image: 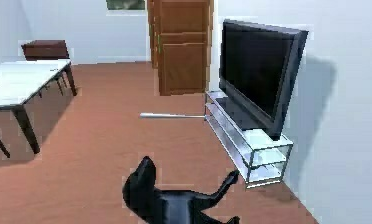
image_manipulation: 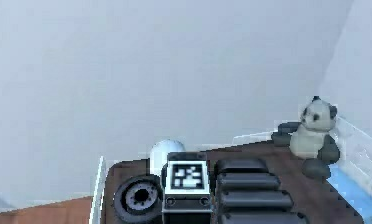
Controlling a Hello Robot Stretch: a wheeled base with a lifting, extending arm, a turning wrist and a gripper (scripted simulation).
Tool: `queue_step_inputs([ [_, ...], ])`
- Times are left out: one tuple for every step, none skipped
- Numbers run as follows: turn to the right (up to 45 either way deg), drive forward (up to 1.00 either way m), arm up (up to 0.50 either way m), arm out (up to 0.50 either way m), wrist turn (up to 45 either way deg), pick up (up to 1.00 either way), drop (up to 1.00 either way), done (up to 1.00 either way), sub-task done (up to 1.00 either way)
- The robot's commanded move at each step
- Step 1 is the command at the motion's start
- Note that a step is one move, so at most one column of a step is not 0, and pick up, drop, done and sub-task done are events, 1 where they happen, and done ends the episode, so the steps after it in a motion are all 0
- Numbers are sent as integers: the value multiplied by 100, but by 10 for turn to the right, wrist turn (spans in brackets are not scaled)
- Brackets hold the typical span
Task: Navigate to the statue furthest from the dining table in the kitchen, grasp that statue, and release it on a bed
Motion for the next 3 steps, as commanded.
queue_step_inputs([
  [450, 0, 0, 0, 0, 0, 0, 0, 0],
  [450, 0, 0, 0, 0, 0, 0, 0, 0],
  [-450, 0, 0, 0, 0, 0, 0, 0, 0],
])
